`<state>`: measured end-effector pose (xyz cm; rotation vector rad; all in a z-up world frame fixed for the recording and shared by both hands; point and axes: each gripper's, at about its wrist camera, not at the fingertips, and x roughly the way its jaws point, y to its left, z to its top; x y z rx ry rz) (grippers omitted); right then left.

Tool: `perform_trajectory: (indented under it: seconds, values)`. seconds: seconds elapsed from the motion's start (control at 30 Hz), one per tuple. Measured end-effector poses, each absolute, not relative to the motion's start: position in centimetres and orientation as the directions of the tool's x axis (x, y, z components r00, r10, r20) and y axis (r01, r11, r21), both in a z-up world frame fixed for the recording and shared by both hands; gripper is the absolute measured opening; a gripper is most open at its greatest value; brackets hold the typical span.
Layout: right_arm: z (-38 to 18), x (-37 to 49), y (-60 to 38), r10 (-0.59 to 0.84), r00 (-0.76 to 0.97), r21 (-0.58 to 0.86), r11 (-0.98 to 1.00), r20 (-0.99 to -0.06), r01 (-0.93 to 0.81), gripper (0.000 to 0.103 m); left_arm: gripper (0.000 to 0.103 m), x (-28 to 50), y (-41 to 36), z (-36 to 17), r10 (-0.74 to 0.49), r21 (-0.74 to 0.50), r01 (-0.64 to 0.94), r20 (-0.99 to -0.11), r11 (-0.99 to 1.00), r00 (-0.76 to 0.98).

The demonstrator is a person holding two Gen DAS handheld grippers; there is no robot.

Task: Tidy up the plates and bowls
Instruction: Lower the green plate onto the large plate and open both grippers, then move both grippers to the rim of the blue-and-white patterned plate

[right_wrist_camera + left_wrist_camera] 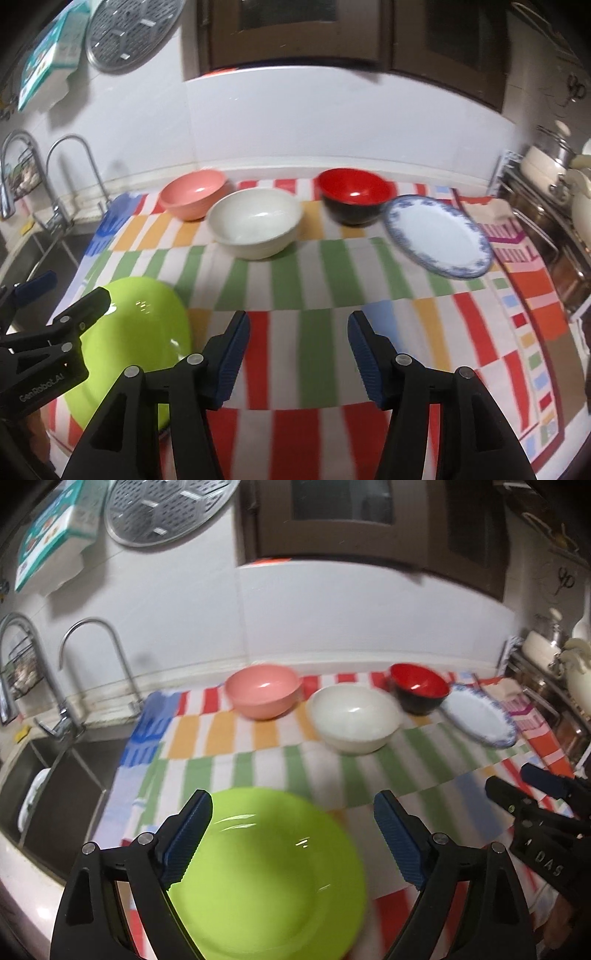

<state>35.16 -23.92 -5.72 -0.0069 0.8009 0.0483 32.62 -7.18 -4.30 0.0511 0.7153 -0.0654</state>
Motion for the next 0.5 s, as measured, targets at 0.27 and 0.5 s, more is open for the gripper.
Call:
perform_trajectory:
  seconds: [0.27,0.5]
  values:
    - [-3.8,35.4,-29.8,0.007,0.733,0.016,1.0,-0.68,0.005,0.056,0.092,33.4,-12.8,-1.9,-0.097,0.016,0.133,-0.595,0.991,0.798]
    - [-3.0,36.1,-33.6,-0.018,0.754,0.006,1.0,-0.656,0.029,0.056,0.093,34.6,-17.1,-0.5,-0.12,0.014,0.153,-0.555,0.988,0.824]
